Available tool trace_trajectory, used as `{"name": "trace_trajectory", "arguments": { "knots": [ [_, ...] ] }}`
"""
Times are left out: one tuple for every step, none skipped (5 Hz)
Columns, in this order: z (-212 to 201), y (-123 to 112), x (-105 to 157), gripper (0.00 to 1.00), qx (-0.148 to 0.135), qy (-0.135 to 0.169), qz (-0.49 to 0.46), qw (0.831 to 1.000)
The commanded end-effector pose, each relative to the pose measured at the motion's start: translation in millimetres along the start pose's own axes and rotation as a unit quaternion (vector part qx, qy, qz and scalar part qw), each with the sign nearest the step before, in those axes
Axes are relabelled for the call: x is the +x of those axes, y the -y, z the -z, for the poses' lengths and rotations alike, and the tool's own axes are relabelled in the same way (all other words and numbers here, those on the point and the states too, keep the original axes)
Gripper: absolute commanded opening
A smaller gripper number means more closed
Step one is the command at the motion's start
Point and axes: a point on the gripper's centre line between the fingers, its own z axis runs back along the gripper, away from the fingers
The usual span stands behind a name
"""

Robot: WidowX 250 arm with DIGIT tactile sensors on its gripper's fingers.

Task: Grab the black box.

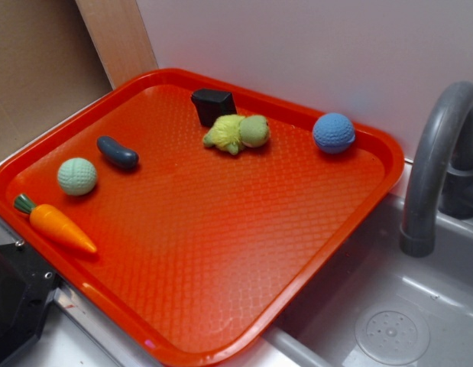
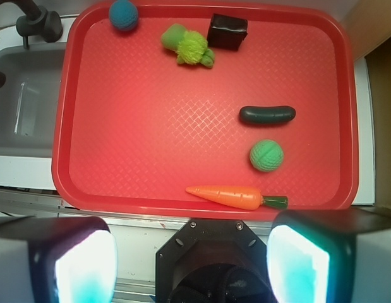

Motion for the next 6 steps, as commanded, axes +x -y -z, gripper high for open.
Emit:
{"name": "trace_trajectory", "arguments": {
  "knots": [
    [0.0, 0.0, 0.0, 1.0, 0.0, 0.0, 0.0, 1.0],
    [25.4, -24.1, 30.0, 1.0, 0.047, 0.008, -0.017, 0.999],
    [47.2, -38.9, 67.5, 1.0, 0.065, 0.018, 0.012, 0.998],
    [69.5, -51.8, 99.2, 1.0, 0.048, 0.021, 0.074, 0.996],
    [90.8, -56.9, 127.0, 1.0, 0.039, 0.026, 0.139, 0.989],
    [94.6, -51.5, 143.3, 1.0, 0.02, 0.047, 0.216, 0.975]
  ]
}}
